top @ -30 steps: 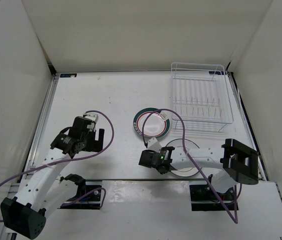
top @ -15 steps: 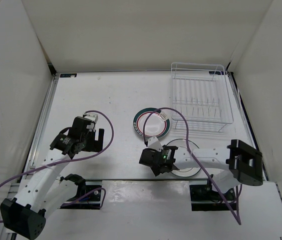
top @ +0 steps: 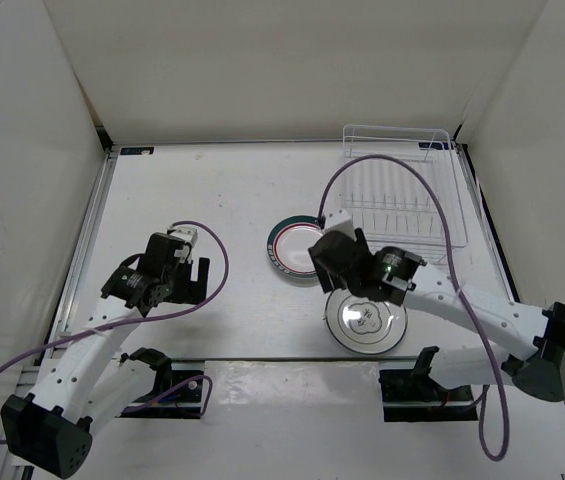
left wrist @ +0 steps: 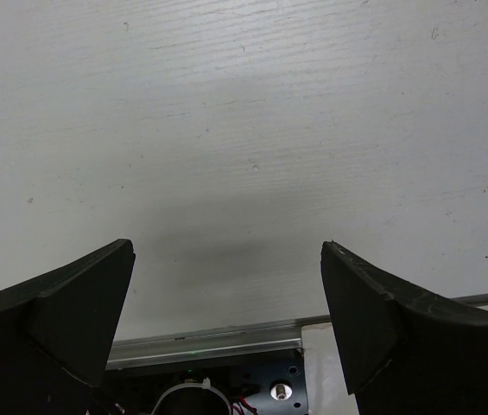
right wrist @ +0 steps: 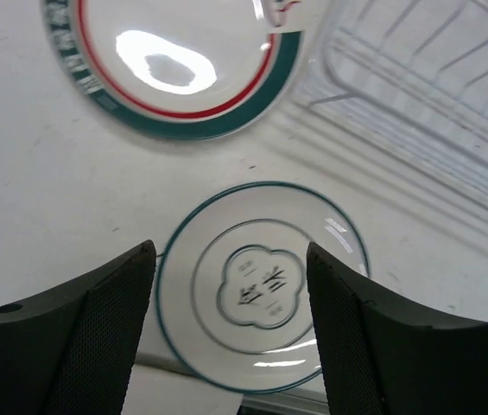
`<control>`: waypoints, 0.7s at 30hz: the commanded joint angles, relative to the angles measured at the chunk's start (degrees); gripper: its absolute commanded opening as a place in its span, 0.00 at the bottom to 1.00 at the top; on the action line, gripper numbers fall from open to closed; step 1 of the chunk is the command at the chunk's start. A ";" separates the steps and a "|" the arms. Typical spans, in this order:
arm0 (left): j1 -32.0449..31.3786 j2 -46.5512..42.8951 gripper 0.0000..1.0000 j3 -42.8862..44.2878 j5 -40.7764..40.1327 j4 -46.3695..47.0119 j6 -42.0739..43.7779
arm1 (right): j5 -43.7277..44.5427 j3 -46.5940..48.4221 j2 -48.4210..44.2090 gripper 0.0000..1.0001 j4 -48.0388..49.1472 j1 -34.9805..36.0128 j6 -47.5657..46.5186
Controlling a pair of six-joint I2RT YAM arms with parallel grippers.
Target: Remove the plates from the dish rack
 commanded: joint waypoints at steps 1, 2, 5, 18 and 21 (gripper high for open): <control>-0.10 0.07 1.00 1.87 0.94 -0.19 0.09 | -3.89 2.99 2.72 0.73 1.04 -8.40 -9.25; -0.10 0.07 1.00 1.96 1.03 -0.19 0.09 | -5.30 4.13 3.51 0.73 1.48 -11.11 -9.78; -0.19 -0.01 1.00 1.87 0.94 -0.10 0.09 | -12.16 7.21 7.46 0.68 3.33 -18.40 -12.06; -0.10 0.43 1.00 1.87 0.85 -0.19 0.17 | -19.20 16.62 24.34 0.51 7.20 -28.00 -12.95; -0.19 0.51 1.00 1.87 0.85 -0.19 0.26 | -19.73 17.06 26.01 0.48 7.20 -29.24 -12.86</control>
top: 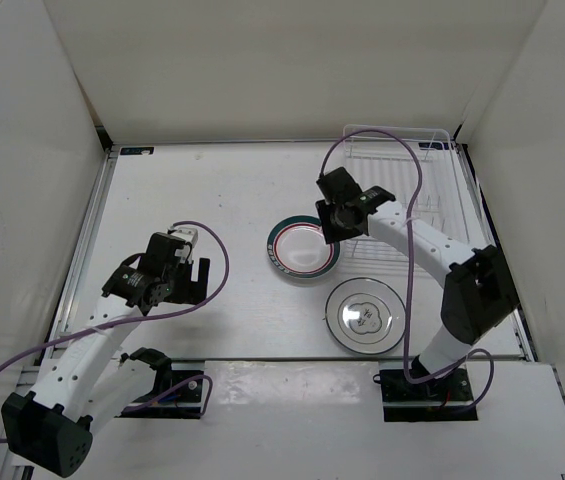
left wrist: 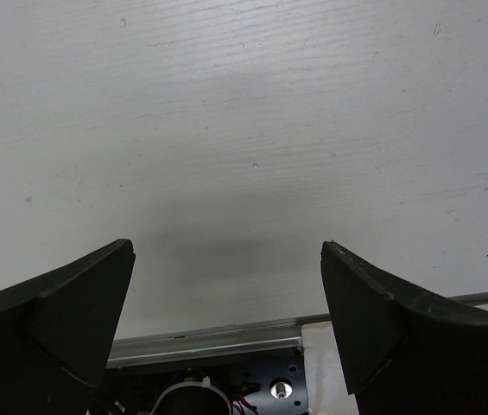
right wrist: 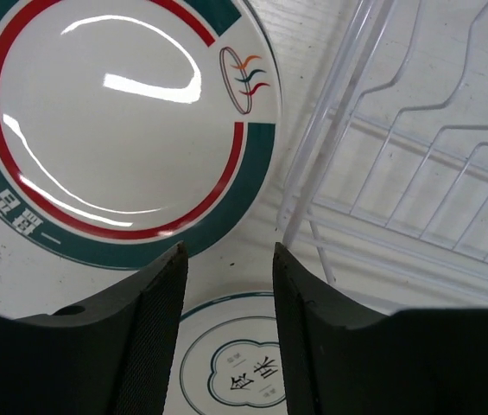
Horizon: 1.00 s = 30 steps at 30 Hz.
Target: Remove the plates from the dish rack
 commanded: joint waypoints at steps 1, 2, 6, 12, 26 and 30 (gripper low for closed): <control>-0.28 -0.16 1.00 1.87 0.59 -0.14 0.18 | -0.25 2.49 0.80 0.48 1.36 -2.14 -0.82; 0.07 -0.25 1.00 1.96 0.59 -0.14 0.17 | -0.95 2.31 1.06 0.48 1.36 -2.49 -0.90; -0.19 -0.25 1.00 1.96 0.59 -0.05 0.17 | -1.40 2.13 1.58 0.47 1.36 -3.90 -0.82; -0.10 -0.34 1.00 1.96 0.50 -0.05 0.17 | -3.85 1.43 0.10 0.47 1.27 -5.22 -0.90; -0.11 -0.25 1.00 2.04 0.68 -0.05 0.17 | -15.72 11.01 -5.95 0.82 -7.95 -4.78 -3.28; -0.10 -0.51 1.00 1.87 0.41 0.03 0.18 | -18.44 6.11 -12.11 0.90 -7.52 -4.78 -2.40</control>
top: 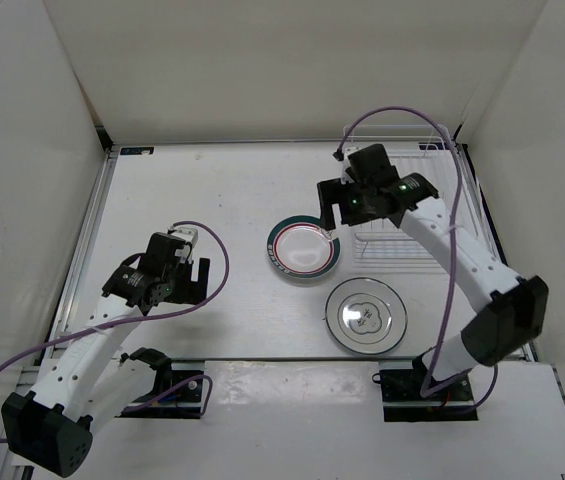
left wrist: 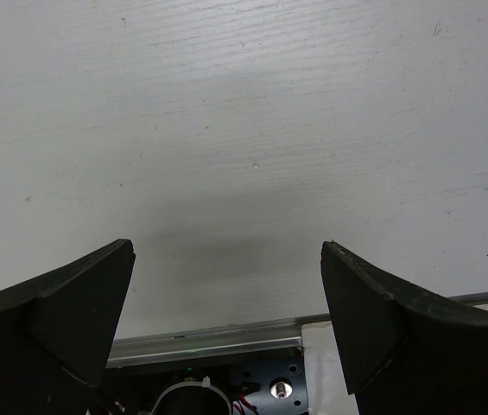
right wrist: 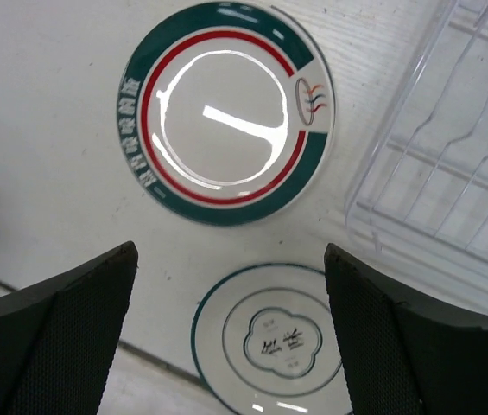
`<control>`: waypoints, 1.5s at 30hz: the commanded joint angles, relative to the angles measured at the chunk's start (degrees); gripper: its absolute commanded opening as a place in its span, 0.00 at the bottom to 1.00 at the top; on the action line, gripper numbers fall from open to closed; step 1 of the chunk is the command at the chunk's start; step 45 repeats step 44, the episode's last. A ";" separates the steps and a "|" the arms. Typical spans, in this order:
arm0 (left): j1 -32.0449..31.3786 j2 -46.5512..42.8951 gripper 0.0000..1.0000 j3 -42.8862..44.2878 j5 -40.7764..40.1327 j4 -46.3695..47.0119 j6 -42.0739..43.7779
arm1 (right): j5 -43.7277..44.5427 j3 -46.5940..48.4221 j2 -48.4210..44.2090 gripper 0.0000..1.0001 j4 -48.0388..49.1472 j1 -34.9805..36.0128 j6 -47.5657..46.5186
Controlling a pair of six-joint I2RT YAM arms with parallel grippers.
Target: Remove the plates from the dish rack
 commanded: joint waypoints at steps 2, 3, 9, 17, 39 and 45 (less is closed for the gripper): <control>-0.10 -0.71 1.00 1.87 0.41 0.12 0.15 | -4.29 -4.96 -10.44 0.90 -2.80 0.22 0.40; -0.10 -0.63 1.00 1.96 0.41 0.12 0.15 | -4.90 -5.68 -11.60 0.90 -3.06 0.22 0.57; -0.10 -0.27 1.00 2.04 1.03 0.12 0.07 | -3.16 -11.40 -22.57 0.90 -7.18 0.05 0.58; -0.28 0.17 1.00 1.69 1.03 0.12 0.15 | 1.60 -18.17 -33.65 0.90 -11.15 0.05 1.54; -0.10 -8.26 1.00 0.46 -3.01 0.30 -1.25 | 5.99 -26.78 -47.02 0.90 -14.84 0.05 3.74; -0.10 -9.76 1.00 -0.33 -3.80 1.00 -1.95 | 10.81 -27.49 -45.80 0.90 -17.20 0.13 4.00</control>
